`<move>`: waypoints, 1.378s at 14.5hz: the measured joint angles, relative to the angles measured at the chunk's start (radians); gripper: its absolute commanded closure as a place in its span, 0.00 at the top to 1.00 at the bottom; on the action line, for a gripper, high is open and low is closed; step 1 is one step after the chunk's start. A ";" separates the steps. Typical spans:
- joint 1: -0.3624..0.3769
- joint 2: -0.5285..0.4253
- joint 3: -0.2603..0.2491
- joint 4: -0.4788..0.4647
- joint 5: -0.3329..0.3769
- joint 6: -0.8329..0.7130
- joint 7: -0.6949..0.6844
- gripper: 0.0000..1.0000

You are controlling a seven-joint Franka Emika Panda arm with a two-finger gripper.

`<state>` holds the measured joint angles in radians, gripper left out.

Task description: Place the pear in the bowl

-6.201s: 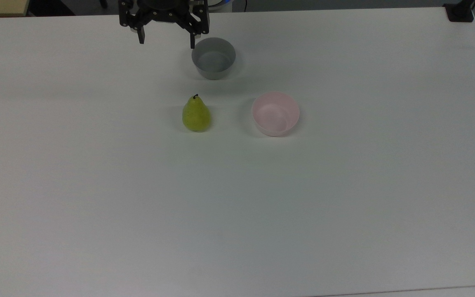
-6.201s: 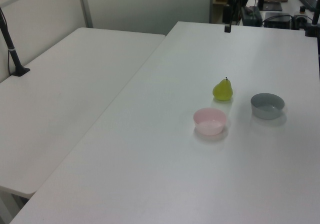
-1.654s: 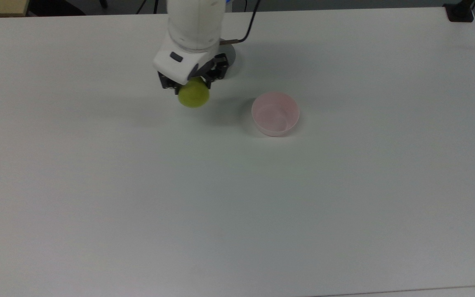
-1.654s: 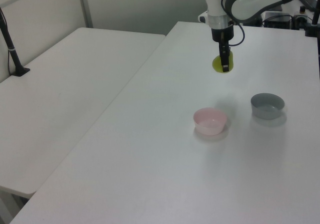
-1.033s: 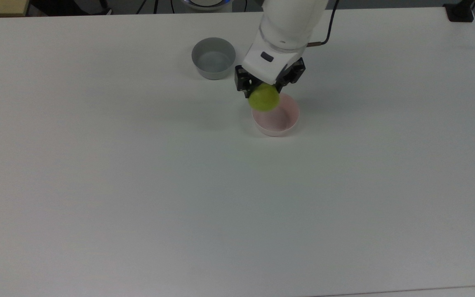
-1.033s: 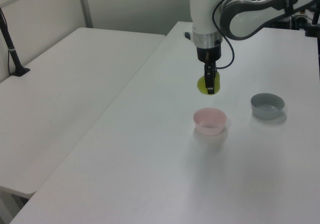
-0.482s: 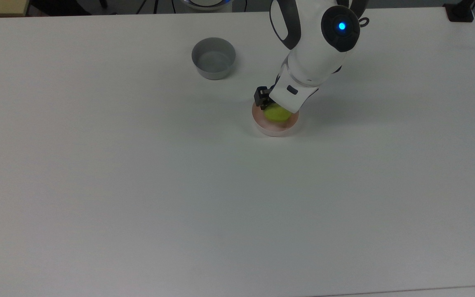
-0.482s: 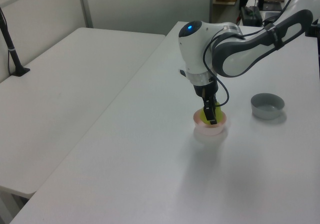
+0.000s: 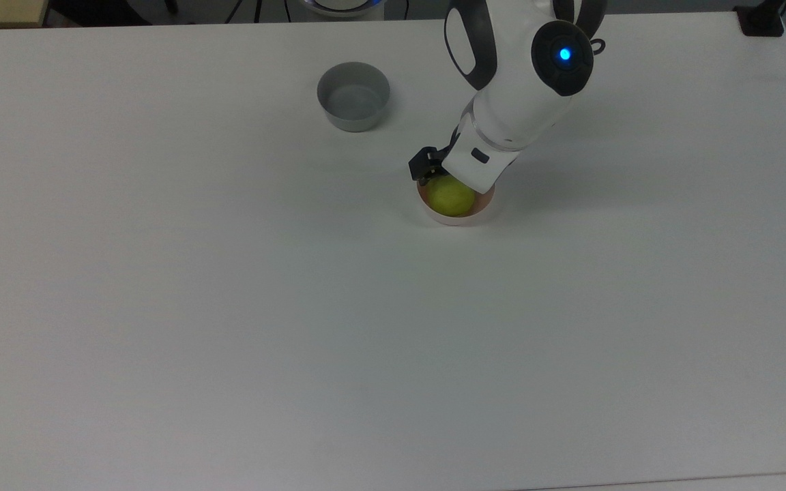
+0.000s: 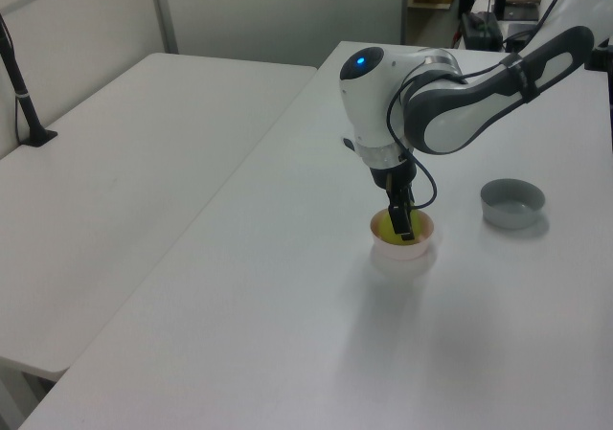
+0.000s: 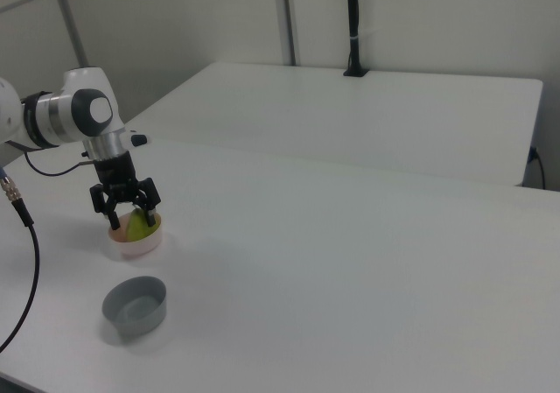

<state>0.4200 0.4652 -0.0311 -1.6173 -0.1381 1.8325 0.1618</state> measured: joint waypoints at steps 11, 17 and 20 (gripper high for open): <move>-0.121 -0.239 0.008 0.029 -0.001 -0.135 -0.015 1.00; -0.422 -0.363 0.074 0.026 0.099 -0.148 -0.226 1.00; -0.438 -0.372 0.077 0.015 0.116 -0.154 -0.235 1.00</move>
<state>-0.0177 0.0933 0.0460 -1.6028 -0.0225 1.6790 -0.0730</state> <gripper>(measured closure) 0.000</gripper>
